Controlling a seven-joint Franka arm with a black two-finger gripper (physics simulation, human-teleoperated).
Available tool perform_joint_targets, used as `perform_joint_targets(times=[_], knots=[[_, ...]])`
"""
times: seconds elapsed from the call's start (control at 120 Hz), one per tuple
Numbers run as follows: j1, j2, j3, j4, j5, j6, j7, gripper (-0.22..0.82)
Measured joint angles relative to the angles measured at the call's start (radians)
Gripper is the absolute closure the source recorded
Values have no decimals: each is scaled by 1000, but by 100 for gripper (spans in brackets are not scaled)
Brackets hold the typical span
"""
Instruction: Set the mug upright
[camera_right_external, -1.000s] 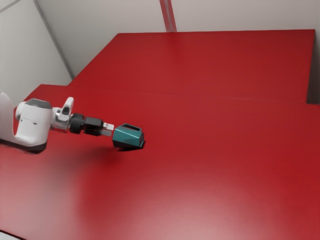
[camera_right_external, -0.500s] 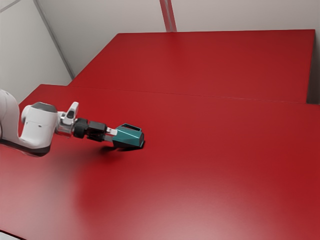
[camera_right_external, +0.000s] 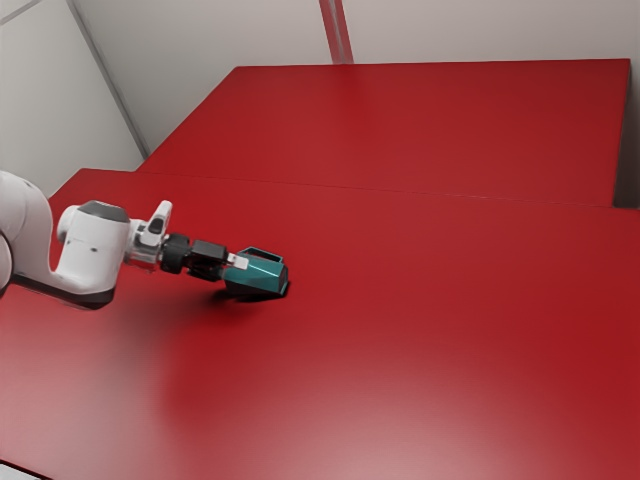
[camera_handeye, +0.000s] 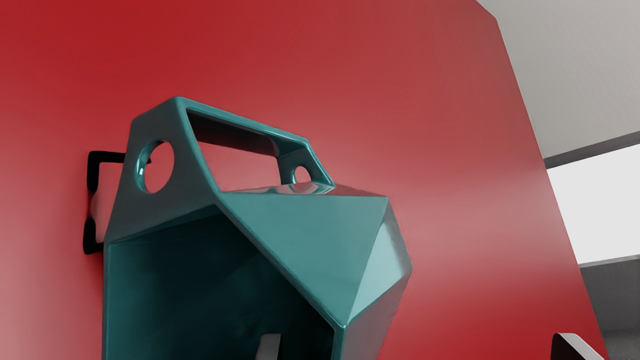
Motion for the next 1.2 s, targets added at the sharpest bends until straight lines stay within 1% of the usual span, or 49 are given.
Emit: perform_joint_targets(times=[0.342, 0.408, 0.442, 0.542, 0.642, 0.808, 0.883, 1.017, 1.2], knots=[[-31, 7, -1, 2, -2, 3, -7, 2], [-34, 8, -1, 2, -2, 4, -9, 3], [-35, 9, -1, 2, -2, 4, -10, 6], [-35, 8, -2, 3, -2, 4, -14, 17], [-35, 7, -3, 3, -2, 4, -17, 30], [-35, 6, -3, 18, 1, 4, -20, 55], [-36, 6, -4, 21, 3, 4, -21, 63], [-37, 4, -4, 22, 8, 4, -23, 71], [-47, -13, -5, 22, 14, 12, -24, 76]])
